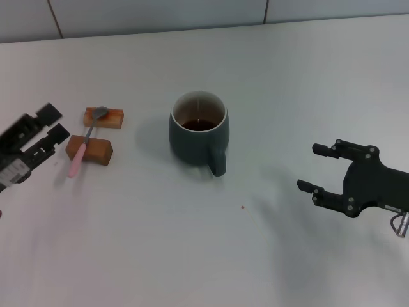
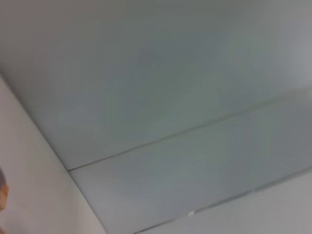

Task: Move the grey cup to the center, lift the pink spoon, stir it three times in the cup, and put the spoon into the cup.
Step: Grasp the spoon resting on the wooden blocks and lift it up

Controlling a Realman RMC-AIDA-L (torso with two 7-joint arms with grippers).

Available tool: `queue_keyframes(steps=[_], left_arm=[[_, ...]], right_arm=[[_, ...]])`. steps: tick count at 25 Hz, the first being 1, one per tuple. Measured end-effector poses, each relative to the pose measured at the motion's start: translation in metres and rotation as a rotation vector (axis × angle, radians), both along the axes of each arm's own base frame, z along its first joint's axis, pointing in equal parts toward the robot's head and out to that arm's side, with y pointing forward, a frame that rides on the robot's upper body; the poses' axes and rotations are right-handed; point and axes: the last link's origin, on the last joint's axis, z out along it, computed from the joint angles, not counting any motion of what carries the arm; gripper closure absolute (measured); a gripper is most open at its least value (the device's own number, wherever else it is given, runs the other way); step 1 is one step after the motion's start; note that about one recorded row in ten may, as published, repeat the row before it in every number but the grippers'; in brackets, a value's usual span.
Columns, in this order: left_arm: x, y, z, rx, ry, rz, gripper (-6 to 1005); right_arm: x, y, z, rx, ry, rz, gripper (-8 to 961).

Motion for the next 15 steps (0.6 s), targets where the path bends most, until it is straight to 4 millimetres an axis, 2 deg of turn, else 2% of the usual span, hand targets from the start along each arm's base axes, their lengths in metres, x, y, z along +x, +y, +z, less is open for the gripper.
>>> queue_keyframes(steps=[2, 4, 8, 15], left_arm=[[0.000, 0.000, 0.000, 0.000, 0.000, 0.000, 211], [-0.007, -0.003, 0.002, -0.055, -0.106, 0.104, 208], [-0.020, -0.011, -0.002, -0.106, -0.122, 0.207, 203], [-0.051, -0.040, -0.011, -0.149, -0.121, 0.400, 194]], right_arm=[[0.000, 0.001, 0.000, 0.000, -0.001, 0.002, 279], [-0.001, 0.001, 0.000, 0.000, -0.001, 0.003, 279], [-0.001, 0.002, 0.001, 0.000, -0.002, 0.004, 279], [-0.003, 0.005, 0.002, 0.004, -0.002, 0.010, 279]])
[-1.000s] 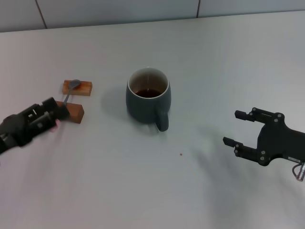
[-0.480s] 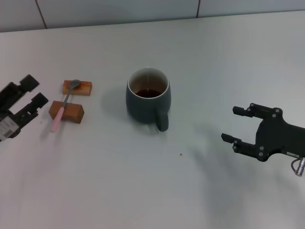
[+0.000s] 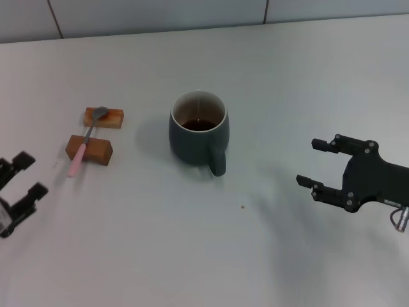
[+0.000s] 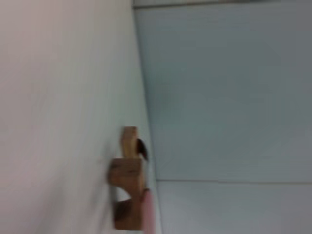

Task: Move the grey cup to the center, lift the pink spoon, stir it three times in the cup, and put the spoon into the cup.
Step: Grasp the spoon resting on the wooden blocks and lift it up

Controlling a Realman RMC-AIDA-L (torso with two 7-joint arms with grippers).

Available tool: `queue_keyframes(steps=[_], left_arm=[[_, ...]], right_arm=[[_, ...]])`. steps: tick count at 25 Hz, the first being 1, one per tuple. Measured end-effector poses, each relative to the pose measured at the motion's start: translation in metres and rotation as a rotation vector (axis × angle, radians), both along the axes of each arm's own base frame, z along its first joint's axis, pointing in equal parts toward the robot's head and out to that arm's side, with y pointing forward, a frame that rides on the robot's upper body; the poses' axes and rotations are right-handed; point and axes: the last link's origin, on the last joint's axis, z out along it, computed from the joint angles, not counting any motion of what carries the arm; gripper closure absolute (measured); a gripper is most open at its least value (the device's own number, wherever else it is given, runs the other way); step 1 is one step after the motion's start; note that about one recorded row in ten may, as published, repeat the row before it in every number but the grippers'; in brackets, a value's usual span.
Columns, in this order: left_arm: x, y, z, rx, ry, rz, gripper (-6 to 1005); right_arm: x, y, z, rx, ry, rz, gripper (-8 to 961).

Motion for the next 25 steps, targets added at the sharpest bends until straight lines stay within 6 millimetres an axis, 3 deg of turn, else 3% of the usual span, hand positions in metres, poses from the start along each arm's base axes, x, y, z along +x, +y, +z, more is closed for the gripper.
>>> queue_keyframes(steps=[8, 25], left_arm=[[-0.003, -0.006, -0.014, -0.008, -0.040, 0.060, 166], [0.004, 0.016, -0.034, -0.014, -0.032, 0.079, 169]], right_arm=[[-0.002, 0.002, 0.001, -0.002, 0.002, 0.001, 279], [-0.002, 0.001, 0.000, -0.003, 0.006, 0.001, 279]])
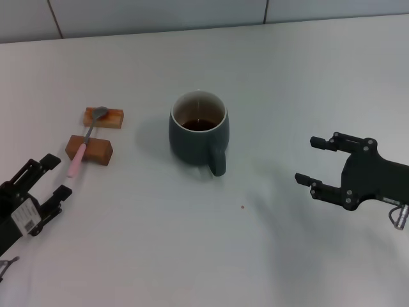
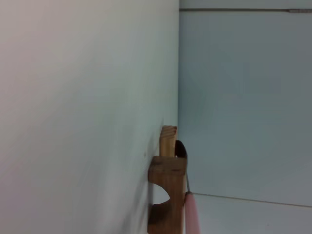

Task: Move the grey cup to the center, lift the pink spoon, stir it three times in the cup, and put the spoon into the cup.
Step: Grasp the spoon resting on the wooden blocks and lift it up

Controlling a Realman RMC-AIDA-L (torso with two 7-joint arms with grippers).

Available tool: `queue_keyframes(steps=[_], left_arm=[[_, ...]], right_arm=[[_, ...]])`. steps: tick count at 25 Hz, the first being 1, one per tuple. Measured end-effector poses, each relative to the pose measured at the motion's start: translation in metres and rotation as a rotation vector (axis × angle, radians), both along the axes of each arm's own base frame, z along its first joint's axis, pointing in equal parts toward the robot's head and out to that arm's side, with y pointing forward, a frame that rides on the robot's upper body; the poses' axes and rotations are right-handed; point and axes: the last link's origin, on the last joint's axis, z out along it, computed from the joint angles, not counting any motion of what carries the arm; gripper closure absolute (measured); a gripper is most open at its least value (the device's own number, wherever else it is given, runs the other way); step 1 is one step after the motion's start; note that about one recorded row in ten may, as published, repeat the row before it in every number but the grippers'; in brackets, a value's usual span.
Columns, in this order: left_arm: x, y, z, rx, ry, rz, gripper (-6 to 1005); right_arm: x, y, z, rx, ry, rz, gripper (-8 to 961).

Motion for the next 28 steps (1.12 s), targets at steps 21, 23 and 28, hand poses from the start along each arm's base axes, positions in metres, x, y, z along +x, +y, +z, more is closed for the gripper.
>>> queue_keyframes(steps=[21, 23, 28], left_arm=[[0.007, 0.013, -0.018, 0.027, -0.037, 0.057, 168], [0.009, 0.016, -0.020, 0.029, -0.036, 0.053, 168], [0.011, 0.021, -0.020, 0.031, -0.031, 0.050, 168]], right_arm=[[-0.002, 0.002, 0.000, 0.005, 0.004, 0.004, 279], [-0.002, 0.003, 0.000, 0.005, 0.005, 0.003, 279], [-0.002, 0.004, 0.000, 0.006, 0.005, 0.004, 279]])
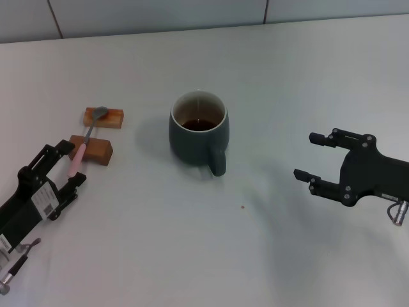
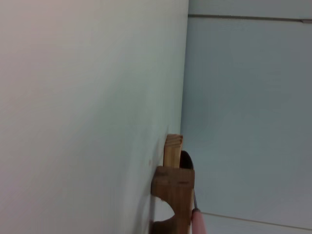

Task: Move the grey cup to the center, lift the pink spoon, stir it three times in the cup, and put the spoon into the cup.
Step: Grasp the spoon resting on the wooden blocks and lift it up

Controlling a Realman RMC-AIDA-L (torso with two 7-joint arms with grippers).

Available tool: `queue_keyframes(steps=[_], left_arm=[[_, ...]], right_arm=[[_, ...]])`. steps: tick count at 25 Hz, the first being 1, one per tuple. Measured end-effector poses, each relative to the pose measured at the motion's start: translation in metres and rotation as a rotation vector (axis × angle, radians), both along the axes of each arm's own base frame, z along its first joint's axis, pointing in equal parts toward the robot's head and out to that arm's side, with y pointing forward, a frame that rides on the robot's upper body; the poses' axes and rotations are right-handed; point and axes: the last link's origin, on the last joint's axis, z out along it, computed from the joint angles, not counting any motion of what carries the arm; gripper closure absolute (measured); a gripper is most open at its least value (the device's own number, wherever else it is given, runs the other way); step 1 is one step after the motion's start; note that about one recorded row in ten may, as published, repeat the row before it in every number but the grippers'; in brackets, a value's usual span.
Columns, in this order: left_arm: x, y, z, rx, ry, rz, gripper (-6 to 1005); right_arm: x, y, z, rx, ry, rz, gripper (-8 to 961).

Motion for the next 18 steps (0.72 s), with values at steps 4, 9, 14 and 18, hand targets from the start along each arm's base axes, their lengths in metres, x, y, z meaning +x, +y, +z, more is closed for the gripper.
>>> queue_keyframes(steps=[4, 9, 14, 18], left_arm=[[-0.0006, 0.0030, 0.0007, 0.009, 0.008, 0.006, 167], [-0.0003, 0.0047, -0.0011, 0.014, 0.010, 0.014, 169], [-0.0007, 0.0055, -0.0024, 0.014, 0.014, 0.022, 171], [-0.0007, 0.0055, -0.0024, 0.014, 0.014, 0.022, 172]], right_arm=[[-0.0002, 0.0008, 0.0004, 0.002, 0.001, 0.000, 279], [0.0000, 0.0018, -0.0004, 0.003, -0.003, -0.004, 279], [0.0001, 0.0018, -0.0014, 0.002, -0.005, -0.005, 279], [-0.0005, 0.0022, -0.0016, 0.001, -0.005, -0.004, 279]])
